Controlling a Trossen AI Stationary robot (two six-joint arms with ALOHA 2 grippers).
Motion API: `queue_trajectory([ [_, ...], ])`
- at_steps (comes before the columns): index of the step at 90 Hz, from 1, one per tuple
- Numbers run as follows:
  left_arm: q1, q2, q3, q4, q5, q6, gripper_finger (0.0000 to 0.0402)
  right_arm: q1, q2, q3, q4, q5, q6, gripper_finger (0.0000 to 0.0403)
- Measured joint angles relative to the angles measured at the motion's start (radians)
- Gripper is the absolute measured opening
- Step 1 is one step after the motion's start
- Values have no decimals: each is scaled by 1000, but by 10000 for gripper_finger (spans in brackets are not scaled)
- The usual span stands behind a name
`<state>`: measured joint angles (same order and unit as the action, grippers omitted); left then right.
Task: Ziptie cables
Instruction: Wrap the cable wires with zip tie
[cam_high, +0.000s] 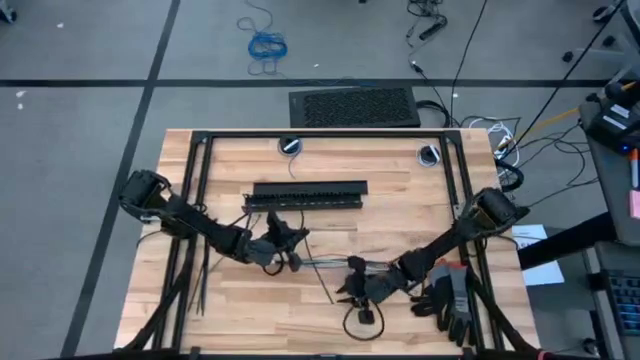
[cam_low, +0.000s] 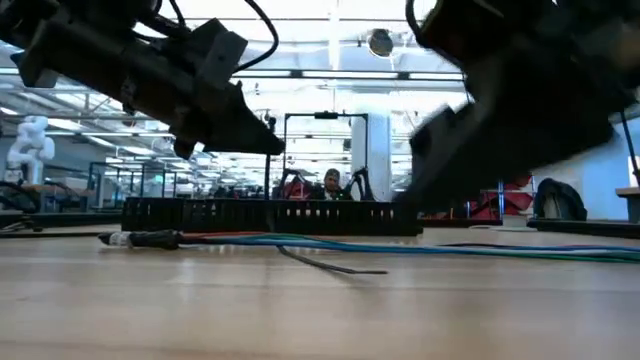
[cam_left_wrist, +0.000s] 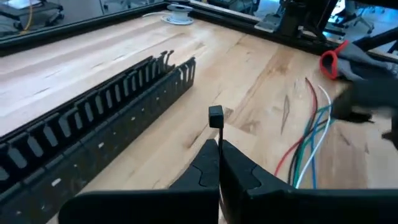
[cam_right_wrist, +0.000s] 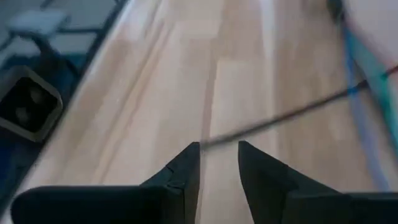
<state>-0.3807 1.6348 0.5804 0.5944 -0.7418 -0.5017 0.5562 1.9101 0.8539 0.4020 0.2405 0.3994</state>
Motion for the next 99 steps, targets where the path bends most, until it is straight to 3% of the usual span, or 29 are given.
queue_trajectory([
  [9, 0, 0, 0, 2, 0, -41, 0, 20, 45, 8, 4, 8, 13, 101],
  [26, -16, 3, 0, 7, 5, -69, 0, 75, 78, 27, 6, 132, 5, 101],
  [39, -34, 67, 0, 113, 3, -69, 0, 105, 78, 29, -29, 167, 18, 101],
  [51, -36, 169, 15, 237, 19, -71, 0, 123, 81, 30, -47, 184, 20, 100],
  [69, -35, 280, 79, 263, 65, -121, 0, 130, 111, 29, -33, 195, -76, 100],
  [86, -32, 292, 134, 268, 119, -76, 0, 132, 125, 30, -36, 207, -120, 100],
  [99, -31, 292, 171, 266, 184, -31, 0, 119, 131, 24, 60, 202, -115, 100],
])
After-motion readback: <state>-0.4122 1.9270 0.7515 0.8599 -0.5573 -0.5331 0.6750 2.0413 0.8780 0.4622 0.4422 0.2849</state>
